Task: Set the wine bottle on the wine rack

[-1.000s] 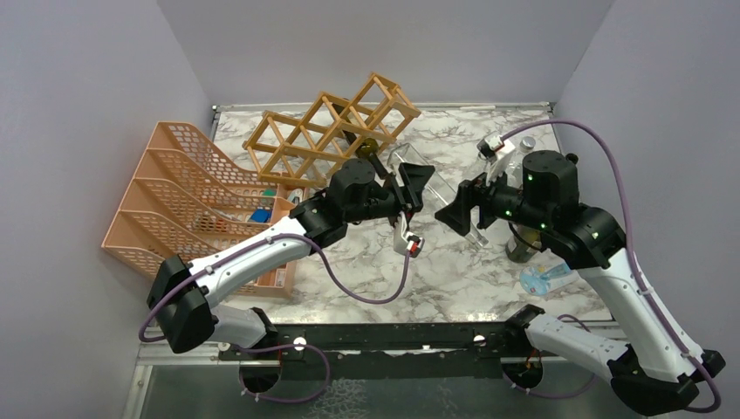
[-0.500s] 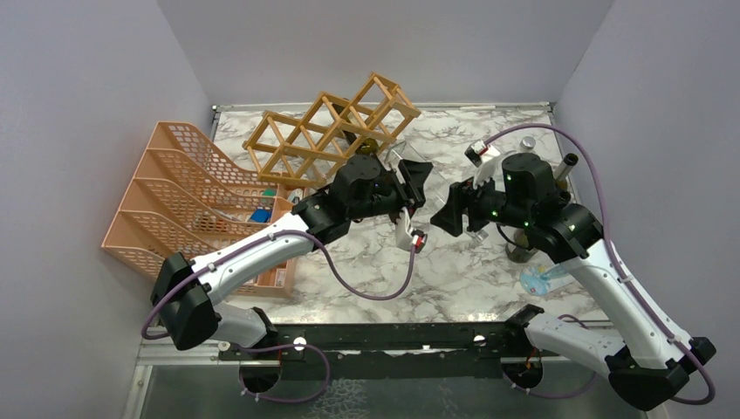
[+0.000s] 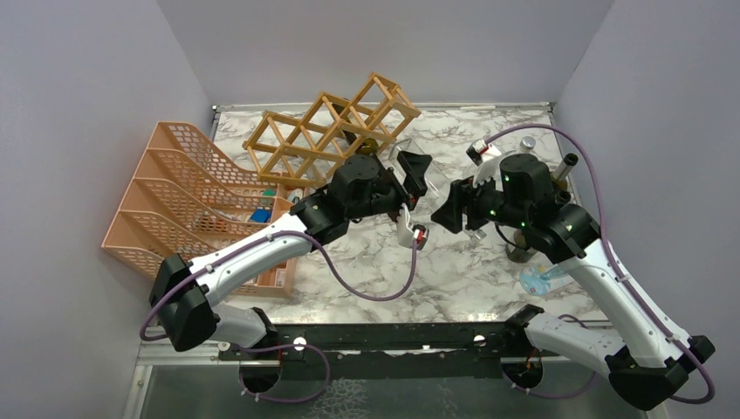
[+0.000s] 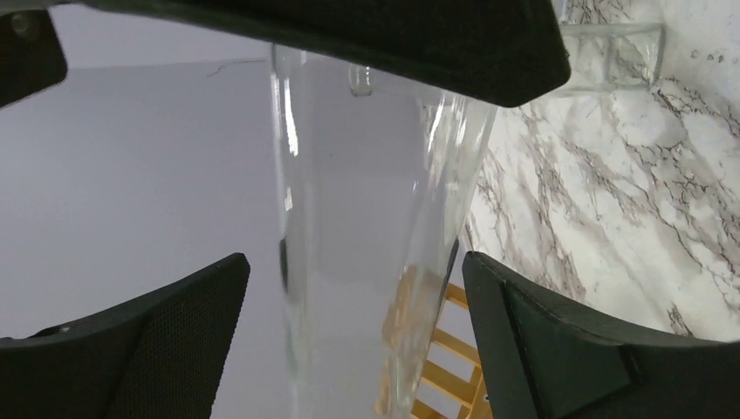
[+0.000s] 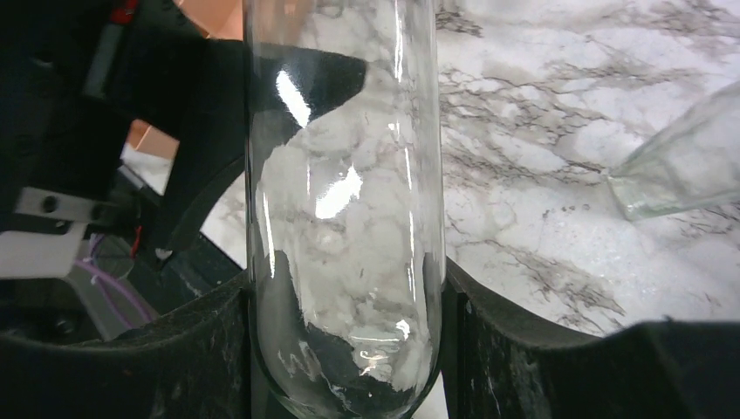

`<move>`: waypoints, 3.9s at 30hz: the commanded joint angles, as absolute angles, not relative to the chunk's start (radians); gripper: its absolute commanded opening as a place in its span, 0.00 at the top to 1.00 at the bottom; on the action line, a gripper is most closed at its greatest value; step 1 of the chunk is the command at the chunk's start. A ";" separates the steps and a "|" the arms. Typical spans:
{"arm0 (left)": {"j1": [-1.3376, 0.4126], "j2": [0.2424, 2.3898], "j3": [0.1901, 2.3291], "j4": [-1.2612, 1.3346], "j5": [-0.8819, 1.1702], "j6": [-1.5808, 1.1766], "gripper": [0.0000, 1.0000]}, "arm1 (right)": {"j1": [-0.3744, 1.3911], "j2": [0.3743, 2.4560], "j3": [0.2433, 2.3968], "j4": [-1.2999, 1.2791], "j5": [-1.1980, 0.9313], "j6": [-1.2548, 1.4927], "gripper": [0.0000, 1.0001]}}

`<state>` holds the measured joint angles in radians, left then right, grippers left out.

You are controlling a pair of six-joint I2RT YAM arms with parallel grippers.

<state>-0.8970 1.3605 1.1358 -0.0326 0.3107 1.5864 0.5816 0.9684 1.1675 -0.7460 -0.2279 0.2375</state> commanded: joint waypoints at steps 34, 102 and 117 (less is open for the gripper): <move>-0.900 0.869 1.064 -0.103 -0.570 -0.044 0.01 | 0.598 1.151 1.067 -0.411 -0.196 0.284 0.99; -0.899 0.774 1.144 -0.386 -0.502 -0.128 0.01 | 0.774 2.180 1.942 -0.167 0.101 0.382 0.72; -0.899 0.765 1.132 -0.406 -0.498 -0.125 0.01 | 0.755 2.281 2.088 -0.267 0.089 0.322 0.44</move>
<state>-0.8970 0.7765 1.1313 -0.4000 -0.5156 -0.1341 0.7532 2.2822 2.0518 -0.3122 0.0925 0.3473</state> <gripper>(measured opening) 0.987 0.604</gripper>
